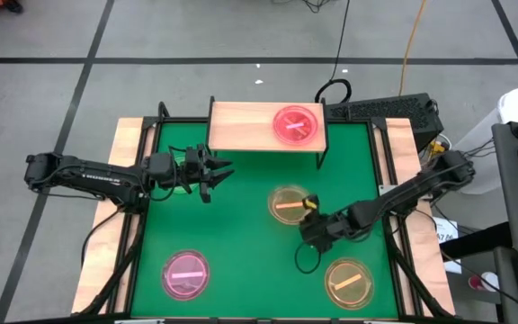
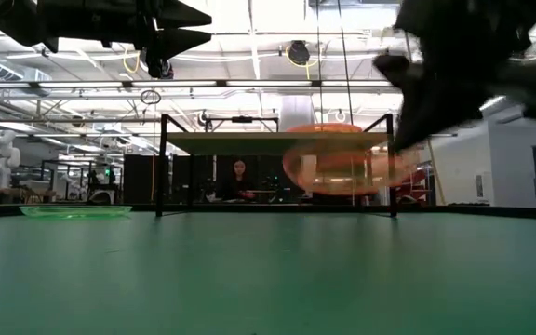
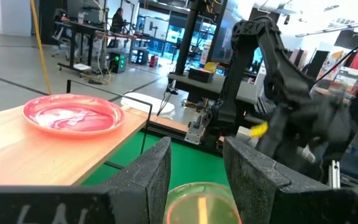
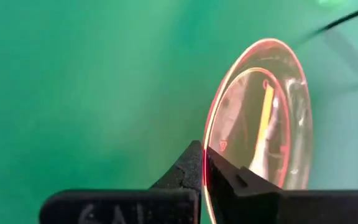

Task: Place and stack plates onto a shelf
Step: Put the top orange plate on the shelf, then stack the green plate on top of the orange plate on the shelf

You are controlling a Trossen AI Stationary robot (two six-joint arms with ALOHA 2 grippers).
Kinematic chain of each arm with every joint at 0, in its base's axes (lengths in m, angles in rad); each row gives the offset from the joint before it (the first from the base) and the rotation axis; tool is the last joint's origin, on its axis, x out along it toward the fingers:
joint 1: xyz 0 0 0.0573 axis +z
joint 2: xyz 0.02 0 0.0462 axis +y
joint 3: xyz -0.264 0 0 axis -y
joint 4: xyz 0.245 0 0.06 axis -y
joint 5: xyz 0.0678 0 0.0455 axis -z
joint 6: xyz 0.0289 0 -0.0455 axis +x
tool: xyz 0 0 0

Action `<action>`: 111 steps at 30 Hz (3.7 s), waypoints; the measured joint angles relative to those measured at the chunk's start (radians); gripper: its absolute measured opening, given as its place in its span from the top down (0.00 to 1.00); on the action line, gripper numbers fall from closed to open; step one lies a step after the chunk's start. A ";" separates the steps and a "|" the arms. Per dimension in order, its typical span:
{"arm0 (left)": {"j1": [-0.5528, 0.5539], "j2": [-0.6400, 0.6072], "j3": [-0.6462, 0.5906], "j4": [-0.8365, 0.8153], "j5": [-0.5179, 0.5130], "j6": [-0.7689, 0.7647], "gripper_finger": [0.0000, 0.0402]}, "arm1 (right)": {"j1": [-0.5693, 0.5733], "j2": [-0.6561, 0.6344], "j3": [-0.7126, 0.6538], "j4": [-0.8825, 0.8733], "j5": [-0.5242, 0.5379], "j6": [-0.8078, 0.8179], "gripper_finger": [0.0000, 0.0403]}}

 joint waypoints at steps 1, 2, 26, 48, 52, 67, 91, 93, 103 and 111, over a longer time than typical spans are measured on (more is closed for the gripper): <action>0.000 0.000 0.000 0.000 0.000 0.000 0.62 | -0.001 -0.026 0.006 0.009 0.023 -0.017 1.00; 0.000 0.000 0.000 0.000 0.000 0.001 0.62 | -0.003 -0.048 0.010 0.013 0.051 -0.040 1.00; 0.000 -0.010 0.000 0.103 -0.032 0.038 0.62 | -0.581 0.191 0.444 0.265 -0.133 -0.659 1.00; 0.002 -0.027 0.000 0.101 -0.032 0.047 0.62 | -0.707 0.389 0.541 0.330 -0.309 -0.581 1.00; 0.002 -0.027 0.000 0.101 -0.032 0.035 0.62 | -0.706 0.389 0.541 0.323 -0.354 -0.581 0.98; 0.003 -0.027 0.000 0.099 -0.059 0.013 0.62 | -0.661 0.351 0.540 0.273 -0.355 -0.565 0.73; -0.009 -0.023 0.179 -1.112 -0.344 -0.301 0.62 | -0.271 -0.544 -0.045 0.274 -0.243 -0.212 0.72; -0.009 -0.022 0.179 -1.229 -0.338 -0.395 0.62 | -0.253 -0.599 -0.108 0.337 -0.243 -0.199 0.72; -0.012 0.162 0.179 -1.410 -0.263 -0.614 0.62 | -0.220 -0.632 -0.304 0.579 -0.238 -0.181 0.72; -0.024 0.333 0.178 -1.385 -0.201 -0.611 0.62 | -0.220 -0.628 -0.316 0.581 -0.217 -0.163 0.72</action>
